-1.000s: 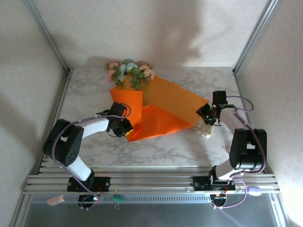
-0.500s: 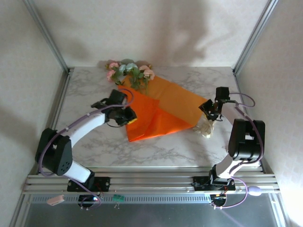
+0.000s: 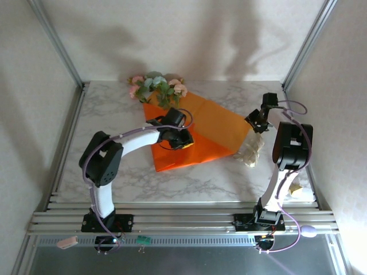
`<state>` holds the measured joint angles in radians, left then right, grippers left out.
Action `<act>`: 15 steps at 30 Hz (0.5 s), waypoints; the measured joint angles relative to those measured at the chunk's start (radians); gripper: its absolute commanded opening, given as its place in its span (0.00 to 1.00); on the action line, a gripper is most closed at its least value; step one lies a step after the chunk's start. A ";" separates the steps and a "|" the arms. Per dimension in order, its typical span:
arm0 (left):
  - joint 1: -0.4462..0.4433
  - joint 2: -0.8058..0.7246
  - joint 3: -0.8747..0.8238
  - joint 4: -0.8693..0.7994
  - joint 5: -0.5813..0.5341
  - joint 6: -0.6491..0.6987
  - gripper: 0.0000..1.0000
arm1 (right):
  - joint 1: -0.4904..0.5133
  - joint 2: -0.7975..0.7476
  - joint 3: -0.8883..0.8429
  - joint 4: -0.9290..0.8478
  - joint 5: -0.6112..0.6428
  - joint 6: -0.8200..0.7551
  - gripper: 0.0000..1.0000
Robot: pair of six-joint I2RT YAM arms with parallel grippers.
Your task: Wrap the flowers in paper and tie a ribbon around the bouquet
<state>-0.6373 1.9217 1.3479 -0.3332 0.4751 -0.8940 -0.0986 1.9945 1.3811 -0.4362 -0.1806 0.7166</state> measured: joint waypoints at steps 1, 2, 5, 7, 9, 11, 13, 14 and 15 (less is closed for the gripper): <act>-0.015 0.026 0.032 -0.004 0.000 0.000 0.12 | -0.008 0.009 0.009 -0.009 0.005 0.000 0.42; -0.027 0.053 0.066 -0.008 0.000 0.000 0.12 | -0.015 0.021 0.024 -0.022 0.007 -0.001 0.42; -0.051 0.132 0.173 -0.037 0.000 0.008 0.13 | -0.028 0.067 0.082 -0.047 0.021 -0.013 0.42; -0.065 0.189 0.262 -0.063 0.000 0.017 0.13 | -0.030 0.090 0.113 -0.057 0.024 -0.019 0.42; -0.080 0.241 0.348 -0.088 -0.003 0.029 0.12 | -0.030 0.111 0.139 -0.059 0.024 -0.023 0.42; -0.093 0.285 0.408 -0.106 -0.016 0.044 0.12 | -0.029 0.131 0.159 -0.062 0.023 -0.026 0.42; -0.101 0.317 0.435 -0.126 -0.027 0.058 0.12 | -0.029 0.144 0.169 -0.069 0.023 -0.026 0.42; -0.104 0.333 0.444 -0.135 -0.029 0.062 0.12 | -0.029 0.148 0.177 -0.077 0.019 -0.026 0.42; -0.106 0.351 0.451 -0.141 -0.033 0.067 0.12 | -0.030 0.152 0.186 -0.085 0.014 -0.027 0.42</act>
<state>-0.7429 2.2723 1.7992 -0.4740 0.4423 -0.8268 -0.1284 2.1464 1.5669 -0.5213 -0.1665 0.6899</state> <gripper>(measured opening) 0.118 0.422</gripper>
